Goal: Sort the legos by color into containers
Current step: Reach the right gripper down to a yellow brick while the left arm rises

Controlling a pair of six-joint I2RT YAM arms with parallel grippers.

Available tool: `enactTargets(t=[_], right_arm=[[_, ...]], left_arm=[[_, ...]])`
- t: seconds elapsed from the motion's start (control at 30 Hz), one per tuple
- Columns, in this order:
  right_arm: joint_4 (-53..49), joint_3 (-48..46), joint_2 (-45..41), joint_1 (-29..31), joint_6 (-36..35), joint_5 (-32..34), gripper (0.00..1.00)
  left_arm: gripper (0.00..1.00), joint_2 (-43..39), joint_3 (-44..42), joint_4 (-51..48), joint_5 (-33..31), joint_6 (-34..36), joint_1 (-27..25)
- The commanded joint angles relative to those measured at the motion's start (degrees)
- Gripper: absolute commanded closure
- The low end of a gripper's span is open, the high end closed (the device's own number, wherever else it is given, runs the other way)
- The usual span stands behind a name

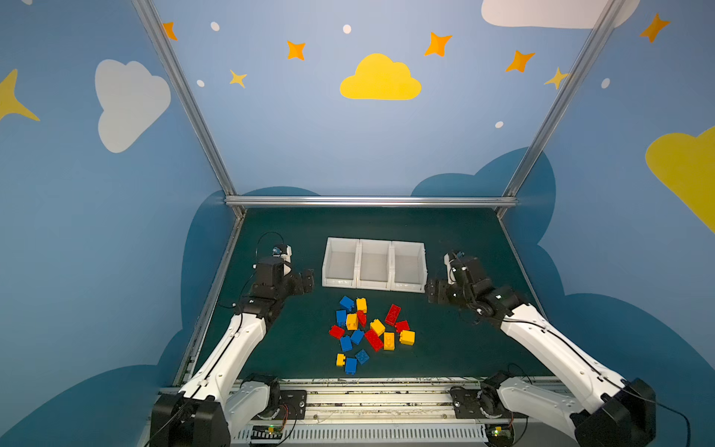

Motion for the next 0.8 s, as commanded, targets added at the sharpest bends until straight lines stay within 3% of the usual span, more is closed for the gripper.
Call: enactTargets(t=[0.0, 0.13, 0.3, 0.77], right_arm=[[-10.75, 1.26, 2.72, 6.59, 10.51, 1.15, 0.11], [-12.06, 1.43, 7.56, 12.94, 15.19, -0.31, 0.11], [-14.31, 2.89, 14.71, 16.62, 20.25, -2.76, 0.13], [-8.41, 4.56, 21.24, 18.87, 21.31, -4.08, 0.17]], left_arm=[[0.0, -1.11, -1.02, -5.02, 1.23, -4.08, -2.44], [0.0, -2.85, -4.14, -4.06, 0.93, -6.5, -4.34], [0.0, -4.75, -6.28, -4.94, 1.63, -9.34, -6.02], [0.0, -6.95, -8.13, -6.1, 3.12, -11.1, -7.97]])
